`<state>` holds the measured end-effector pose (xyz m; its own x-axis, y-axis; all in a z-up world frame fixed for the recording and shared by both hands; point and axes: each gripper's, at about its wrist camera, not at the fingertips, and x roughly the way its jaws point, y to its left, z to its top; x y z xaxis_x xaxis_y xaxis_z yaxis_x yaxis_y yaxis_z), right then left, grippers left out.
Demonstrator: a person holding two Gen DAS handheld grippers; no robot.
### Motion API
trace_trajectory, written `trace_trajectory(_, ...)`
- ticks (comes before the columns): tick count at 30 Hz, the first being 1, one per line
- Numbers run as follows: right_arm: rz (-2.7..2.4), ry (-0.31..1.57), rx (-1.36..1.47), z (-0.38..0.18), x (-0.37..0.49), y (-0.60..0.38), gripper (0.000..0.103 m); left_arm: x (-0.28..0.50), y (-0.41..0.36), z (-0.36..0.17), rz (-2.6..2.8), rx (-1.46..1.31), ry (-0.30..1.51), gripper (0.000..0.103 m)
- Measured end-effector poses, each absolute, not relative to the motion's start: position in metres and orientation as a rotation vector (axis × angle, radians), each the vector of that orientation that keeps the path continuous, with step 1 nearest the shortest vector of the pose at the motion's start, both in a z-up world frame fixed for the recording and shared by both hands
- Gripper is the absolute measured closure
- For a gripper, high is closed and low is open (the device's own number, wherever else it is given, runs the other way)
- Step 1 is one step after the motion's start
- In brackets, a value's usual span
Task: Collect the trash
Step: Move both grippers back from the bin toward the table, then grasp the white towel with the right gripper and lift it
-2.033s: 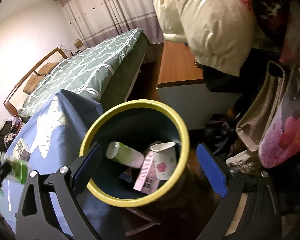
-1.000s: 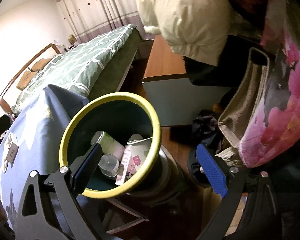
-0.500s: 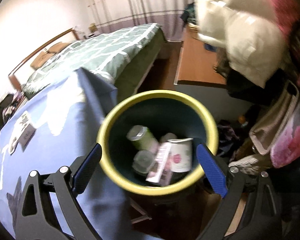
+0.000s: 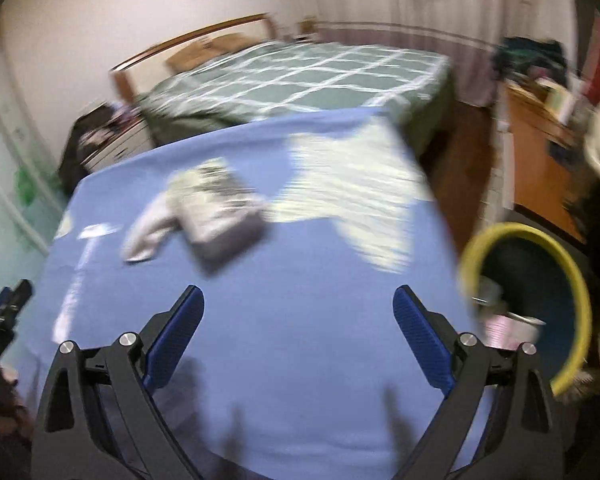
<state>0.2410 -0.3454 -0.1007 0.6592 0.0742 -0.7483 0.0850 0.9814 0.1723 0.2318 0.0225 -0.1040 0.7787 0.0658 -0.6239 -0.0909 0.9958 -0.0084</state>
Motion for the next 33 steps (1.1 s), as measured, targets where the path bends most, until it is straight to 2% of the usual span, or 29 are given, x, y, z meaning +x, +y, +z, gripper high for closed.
trace_trajectory(8,0.106,0.916,0.130,-0.104,0.306,-0.255,0.027,0.245,0.065,-0.127,0.160,-0.054,0.707,0.015)
trace_trajectory(13,0.104,0.957,0.082,-0.111,0.339,-0.217,0.027,0.253,0.076,-0.133,0.186,-0.082,0.728,0.015)
trace_trajectory(26,0.055,1.048,0.057,-0.147,0.380,-0.202,0.028,0.263,0.079,-0.141,0.240,-0.094,0.778,0.015)
trace_trajectory(29,0.024,1.018,0.016,-0.152,0.383,-0.197,0.038,0.264,0.078,-0.142,0.244,-0.092,0.784,0.015)
trace_trajectory(30,0.017,1.008,0.008,-0.152,0.383,-0.195,0.048,0.264,0.078,-0.143,0.244,-0.092,0.787,0.015)
trace_trajectory(31,0.025,1.001,0.009,-0.151,0.382,-0.193,0.064,0.265,0.078,-0.143,0.245,-0.093,0.789,0.015)
trace_trajectory(32,0.038,0.999,0.014,-0.152,0.382,-0.193,0.073,0.265,0.077,-0.144,0.246,-0.093,0.792,0.015)
trace_trajectory(33,0.059,1.001,0.019,-0.153,0.381,-0.191,0.086,0.266,0.076,-0.144,0.247,-0.092,0.795,0.015)
